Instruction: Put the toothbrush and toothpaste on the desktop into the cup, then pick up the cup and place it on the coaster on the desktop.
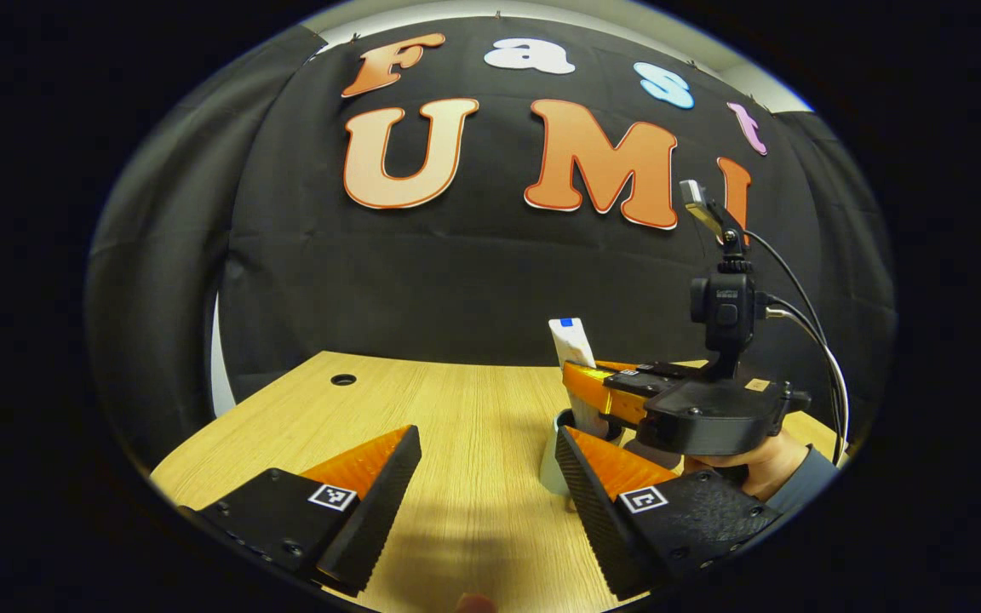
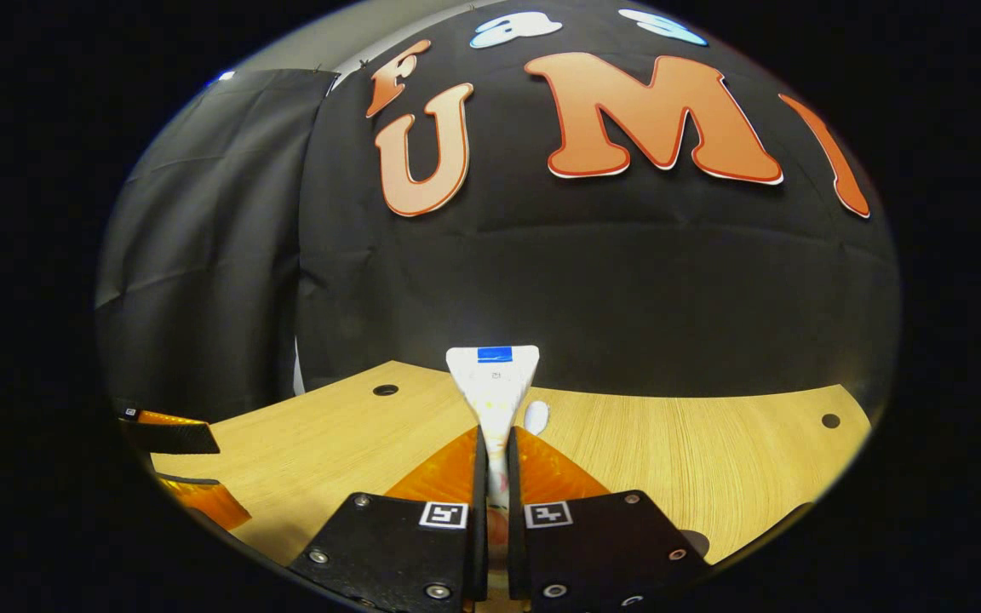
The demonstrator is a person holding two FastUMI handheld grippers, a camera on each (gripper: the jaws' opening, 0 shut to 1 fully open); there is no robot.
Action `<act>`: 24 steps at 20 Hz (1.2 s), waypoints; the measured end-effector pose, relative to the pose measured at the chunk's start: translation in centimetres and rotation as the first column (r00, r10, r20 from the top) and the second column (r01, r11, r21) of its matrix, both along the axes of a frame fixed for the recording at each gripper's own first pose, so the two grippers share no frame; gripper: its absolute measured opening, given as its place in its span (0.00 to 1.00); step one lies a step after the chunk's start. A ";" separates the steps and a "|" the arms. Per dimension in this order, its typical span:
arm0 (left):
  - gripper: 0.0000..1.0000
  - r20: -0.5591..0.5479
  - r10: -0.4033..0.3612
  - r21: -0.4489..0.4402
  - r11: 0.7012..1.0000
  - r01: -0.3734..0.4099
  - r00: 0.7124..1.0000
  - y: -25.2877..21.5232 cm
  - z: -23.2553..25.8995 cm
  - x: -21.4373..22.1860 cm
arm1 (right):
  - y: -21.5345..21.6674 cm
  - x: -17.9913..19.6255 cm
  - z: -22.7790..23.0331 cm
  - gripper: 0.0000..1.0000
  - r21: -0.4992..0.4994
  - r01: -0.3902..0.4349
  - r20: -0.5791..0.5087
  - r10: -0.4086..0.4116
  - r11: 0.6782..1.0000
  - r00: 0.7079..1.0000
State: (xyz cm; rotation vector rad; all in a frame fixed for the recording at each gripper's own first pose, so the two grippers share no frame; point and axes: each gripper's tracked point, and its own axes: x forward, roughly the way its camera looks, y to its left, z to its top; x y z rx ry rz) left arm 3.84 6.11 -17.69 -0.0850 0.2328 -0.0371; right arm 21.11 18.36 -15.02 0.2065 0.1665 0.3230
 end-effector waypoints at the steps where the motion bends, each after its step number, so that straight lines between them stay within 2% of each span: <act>1: 0.96 -0.012 -0.003 -0.007 1.000 0.003 1.000 -0.3 -0.4 0.1 | 0.0 -0.5 0.3 0.11 0.004 -0.008 0.002 0.008 1.000 1.000; 3: 0.96 -0.035 -0.014 -0.019 1.000 0.014 0.999 -0.9 -0.8 0.2 | -0.4 -1.3 0.5 0.18 -0.021 -0.013 -0.004 0.013 1.000 1.000; 6: 0.96 -0.069 -0.031 -0.027 0.999 0.029 0.997 -1.8 -1.3 0.6 | -1.7 -2.6 1.1 0.19 -0.046 -0.009 0.006 0.009 0.999 1.000; 9: 0.96 -0.107 -0.052 -0.027 0.998 0.049 0.993 -2.9 -1.8 0.9 | -3.1 -3.5 1.7 0.25 -0.086 0.001 0.006 0.000 0.996 1.000; 15: 0.96 -0.173 -0.083 -0.012 0.997 0.082 0.982 -4.9 -2.1 2.1 | -6.5 -5.2 7.1 0.32 -0.077 0.049 0.091 -0.042 0.996 0.995; 20: 0.96 -0.292 -0.141 -0.022 0.990 0.141 0.946 -7.7 -2.8 3.6 | -10.1 -8.5 12.0 0.63 -0.113 0.076 0.156 -0.058 0.991 0.986; 22: 0.96 -0.347 -0.162 -0.036 0.987 0.159 0.924 -8.6 -3.1 3.7 | -11.8 -9.9 14.1 0.81 -0.116 0.093 0.183 -0.071 0.989 0.981; 24: 0.96 -0.409 -0.177 -0.057 0.984 0.168 0.895 -9.6 -3.5 4.2 | -13.3 -11.3 15.9 0.88 -0.102 0.102 0.199 -0.080 0.990 0.977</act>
